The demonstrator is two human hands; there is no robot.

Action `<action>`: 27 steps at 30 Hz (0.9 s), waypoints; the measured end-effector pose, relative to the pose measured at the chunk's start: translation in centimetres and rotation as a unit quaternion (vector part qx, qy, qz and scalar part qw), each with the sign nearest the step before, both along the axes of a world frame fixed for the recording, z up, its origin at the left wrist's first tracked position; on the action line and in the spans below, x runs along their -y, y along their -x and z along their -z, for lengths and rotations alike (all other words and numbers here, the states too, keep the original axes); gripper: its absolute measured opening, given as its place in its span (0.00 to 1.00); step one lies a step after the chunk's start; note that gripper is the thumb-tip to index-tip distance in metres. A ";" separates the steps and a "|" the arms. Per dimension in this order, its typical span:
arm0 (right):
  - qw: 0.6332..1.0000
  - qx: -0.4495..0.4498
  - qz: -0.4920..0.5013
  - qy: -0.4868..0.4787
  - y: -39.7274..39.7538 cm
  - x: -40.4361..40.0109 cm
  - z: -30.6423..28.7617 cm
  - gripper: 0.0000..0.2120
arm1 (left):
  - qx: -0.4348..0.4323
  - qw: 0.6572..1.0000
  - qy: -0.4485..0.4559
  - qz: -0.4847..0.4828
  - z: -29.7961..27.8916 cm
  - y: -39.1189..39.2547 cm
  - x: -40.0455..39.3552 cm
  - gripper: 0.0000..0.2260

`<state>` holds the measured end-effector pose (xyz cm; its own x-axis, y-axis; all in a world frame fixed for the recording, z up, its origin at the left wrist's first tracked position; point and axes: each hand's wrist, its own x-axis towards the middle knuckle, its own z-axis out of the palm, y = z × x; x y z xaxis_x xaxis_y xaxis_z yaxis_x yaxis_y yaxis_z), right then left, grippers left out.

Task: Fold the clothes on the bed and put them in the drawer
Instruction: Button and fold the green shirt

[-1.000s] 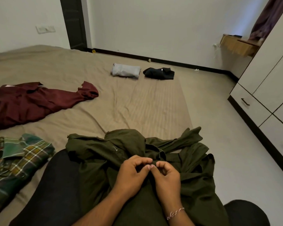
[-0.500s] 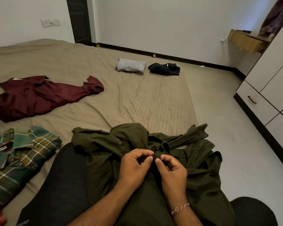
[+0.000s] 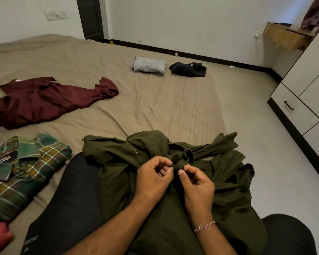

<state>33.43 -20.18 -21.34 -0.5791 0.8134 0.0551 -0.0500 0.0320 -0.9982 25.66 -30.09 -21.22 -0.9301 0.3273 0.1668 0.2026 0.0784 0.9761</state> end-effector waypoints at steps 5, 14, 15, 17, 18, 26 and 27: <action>1.000 0.002 -0.014 -0.020 0.1 0.1 0.4 0.12 | 0.010 0.998 -0.040 0.038 0.5 0.1 -0.2 0.11; 0.999 -0.015 -0.030 0.024 0.2 -0.1 0.6 0.09 | 0.083 0.989 -0.099 0.075 0.2 0.4 -0.1 0.08; 0.999 -0.021 -0.032 0.029 0.1 -0.1 0.5 0.09 | 0.086 0.989 -0.097 0.078 0.2 0.5 -0.1 0.08; 0.999 -0.025 -0.034 0.029 0.1 -0.3 0.6 0.09 | 0.089 0.988 -0.093 0.082 0.2 0.5 -0.2 0.08; 0.999 -0.024 -0.035 0.026 0.0 -0.3 0.7 0.09 | 0.090 0.988 -0.092 0.083 0.2 0.4 -0.2 0.08; 0.998 0.003 -0.061 0.005 0.0 -1.1 1.0 0.19 | 0.093 0.991 -0.059 0.079 0.5 0.5 -0.4 0.08; 0.998 0.001 -0.065 0.005 0.0 -1.2 1.0 0.19 | 0.093 0.991 -0.056 0.075 0.6 0.5 -0.4 0.08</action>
